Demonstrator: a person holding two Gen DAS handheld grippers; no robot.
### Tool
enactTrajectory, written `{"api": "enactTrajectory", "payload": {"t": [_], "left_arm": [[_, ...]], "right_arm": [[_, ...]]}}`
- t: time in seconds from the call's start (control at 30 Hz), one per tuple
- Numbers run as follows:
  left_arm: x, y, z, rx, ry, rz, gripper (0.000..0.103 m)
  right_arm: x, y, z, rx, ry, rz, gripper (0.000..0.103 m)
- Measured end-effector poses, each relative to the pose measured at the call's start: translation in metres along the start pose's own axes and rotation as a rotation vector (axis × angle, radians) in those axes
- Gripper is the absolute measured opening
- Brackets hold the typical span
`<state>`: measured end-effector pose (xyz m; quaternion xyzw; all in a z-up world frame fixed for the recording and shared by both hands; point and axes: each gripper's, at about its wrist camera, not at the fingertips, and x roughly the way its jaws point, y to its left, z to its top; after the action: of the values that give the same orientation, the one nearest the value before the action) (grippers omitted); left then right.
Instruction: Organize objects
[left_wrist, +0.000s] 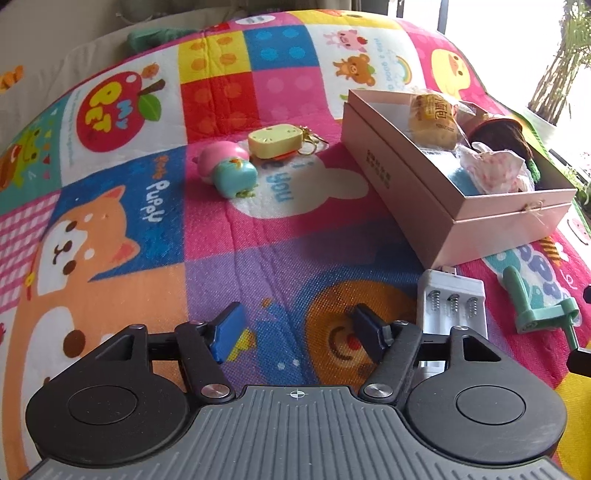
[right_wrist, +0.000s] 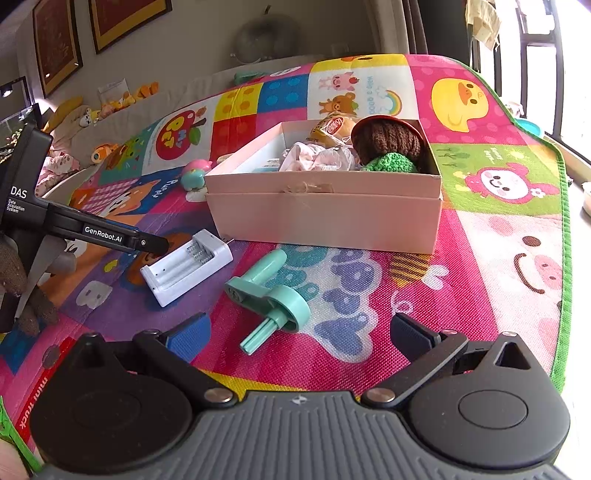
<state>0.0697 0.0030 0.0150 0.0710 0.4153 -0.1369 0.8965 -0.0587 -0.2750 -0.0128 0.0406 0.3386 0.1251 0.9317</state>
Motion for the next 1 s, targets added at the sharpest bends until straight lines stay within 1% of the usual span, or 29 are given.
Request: {"api": "enactTrajectory", "payload": {"t": [0.1,0.13,0.17,0.2,0.23,0.27,0.33,0.37,0.43,0.5,0.53,0.63,0.67,0.73,0.77,0.8,0.9,1.0], "left_arm": [[-0.001,-0.002,-0.002,0.023,-0.014,0.006,0.072],[-0.001,-0.001,-0.002,0.017,-0.016,-0.003,0.07],[-0.003,0.001,-0.002,0.003,-0.019,-0.015,0.064],[-0.007,0.003,-0.001,-0.021,-0.027,-0.033,0.049],[-0.013,0.004,-0.001,-0.046,-0.038,-0.057,0.043],[-0.022,0.002,0.0,-0.066,-0.06,-0.103,0.04],[-0.043,-0.011,0.0,-0.069,-0.113,-0.201,0.04],[-0.05,-0.02,0.0,-0.051,-0.132,-0.237,0.04],[-0.056,-0.044,-0.003,0.014,-0.143,-0.275,0.042],[-0.052,-0.065,-0.006,0.084,-0.141,-0.257,0.043],[-0.047,-0.073,-0.008,0.12,-0.139,-0.235,0.043],[-0.027,-0.089,-0.016,0.198,-0.095,-0.137,0.043],[-0.022,-0.091,-0.021,0.229,-0.092,-0.106,0.042],[-0.02,-0.096,-0.03,0.295,-0.146,-0.049,0.046],[-0.02,-0.096,-0.033,0.302,-0.162,-0.032,0.051],[-0.019,-0.094,-0.033,0.291,-0.17,-0.024,0.053],[-0.015,-0.084,-0.033,0.225,-0.193,-0.011,0.054],[-0.016,-0.08,-0.035,0.219,-0.218,-0.005,0.055]], "right_arm": [[0.0,0.0,0.0,0.0,0.001,0.0,0.103],[0.0,0.0,0.0,0.0,0.001,0.0,0.103],[0.0,0.0,0.0,0.0,0.001,0.0,0.103],[0.0,0.0,0.0,0.0,-0.001,-0.001,0.103],[0.0,0.0,0.0,0.001,-0.002,0.0,0.103],[0.0,0.0,-0.001,0.002,-0.004,0.002,0.103],[0.0,0.0,-0.001,0.003,-0.004,0.005,0.103],[0.0,-0.001,0.0,0.003,-0.003,0.007,0.103],[0.0,-0.001,0.0,0.002,-0.002,0.009,0.103],[0.0,-0.001,-0.001,0.0,-0.004,0.01,0.103],[0.0,-0.001,-0.001,0.0,-0.006,0.01,0.103],[-0.001,-0.001,0.0,0.002,-0.008,0.011,0.103],[-0.001,-0.001,0.0,0.002,-0.008,0.011,0.103],[-0.001,-0.001,0.0,0.002,-0.008,0.013,0.103],[-0.001,-0.001,0.0,0.002,-0.008,0.014,0.103],[0.0,-0.001,0.0,0.002,-0.007,0.014,0.103],[0.0,-0.001,0.0,0.0,-0.006,0.015,0.103],[0.001,-0.001,0.001,0.0,-0.004,0.015,0.103]]}}
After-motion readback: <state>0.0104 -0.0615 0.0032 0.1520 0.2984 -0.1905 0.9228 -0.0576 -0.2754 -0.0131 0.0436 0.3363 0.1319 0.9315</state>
